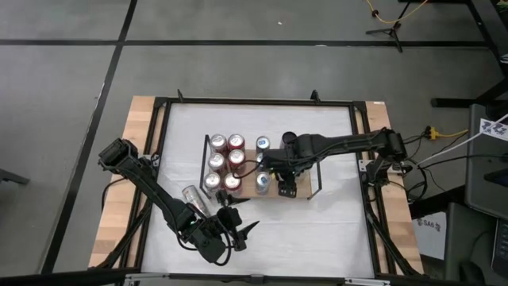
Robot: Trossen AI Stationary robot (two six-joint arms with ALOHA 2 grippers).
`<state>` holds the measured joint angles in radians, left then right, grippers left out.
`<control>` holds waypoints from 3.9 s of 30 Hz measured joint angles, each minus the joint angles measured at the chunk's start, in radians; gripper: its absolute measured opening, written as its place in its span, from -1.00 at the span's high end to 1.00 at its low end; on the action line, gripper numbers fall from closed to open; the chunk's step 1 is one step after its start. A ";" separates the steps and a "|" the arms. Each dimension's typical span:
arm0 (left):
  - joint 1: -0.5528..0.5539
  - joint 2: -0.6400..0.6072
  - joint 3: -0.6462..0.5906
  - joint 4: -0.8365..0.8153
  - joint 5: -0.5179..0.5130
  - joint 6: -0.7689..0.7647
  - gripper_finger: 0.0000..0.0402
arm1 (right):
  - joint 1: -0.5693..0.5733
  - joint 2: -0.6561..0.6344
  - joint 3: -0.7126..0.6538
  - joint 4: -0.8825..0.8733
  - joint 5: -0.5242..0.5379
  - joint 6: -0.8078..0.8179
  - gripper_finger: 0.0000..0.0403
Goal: Place canned beverage on shelf
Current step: Put the white-pink soda can on the shelf aligned with the other white-pink soda can, then put the white-yellow soda can on the shelf aligned with the other white-yellow soda can
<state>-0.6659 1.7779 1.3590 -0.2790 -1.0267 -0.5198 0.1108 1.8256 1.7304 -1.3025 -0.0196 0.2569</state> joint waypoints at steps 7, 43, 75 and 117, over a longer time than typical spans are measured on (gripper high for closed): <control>0.000 0.000 0.000 0.000 0.000 0.000 -0.68 | 0.000 0.000 0.000 0.000 0.000 0.000 -0.58; 0.000 0.000 0.000 0.000 0.000 0.000 -0.68 | 0.000 -0.002 0.003 0.012 -0.044 -0.001 -0.88; -0.001 -0.001 0.000 0.008 0.076 0.063 -0.68 | 0.026 -0.003 0.507 -0.212 -0.027 0.021 -0.88; -0.167 -0.070 0.000 -1.035 0.639 -1.848 -0.68 | 0.541 -0.070 0.228 0.020 0.402 -0.030 -0.88</control>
<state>-0.8331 1.7081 1.3594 -1.3145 -0.3877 -2.3675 0.6521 1.7557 1.9584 -1.2829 0.3820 0.2268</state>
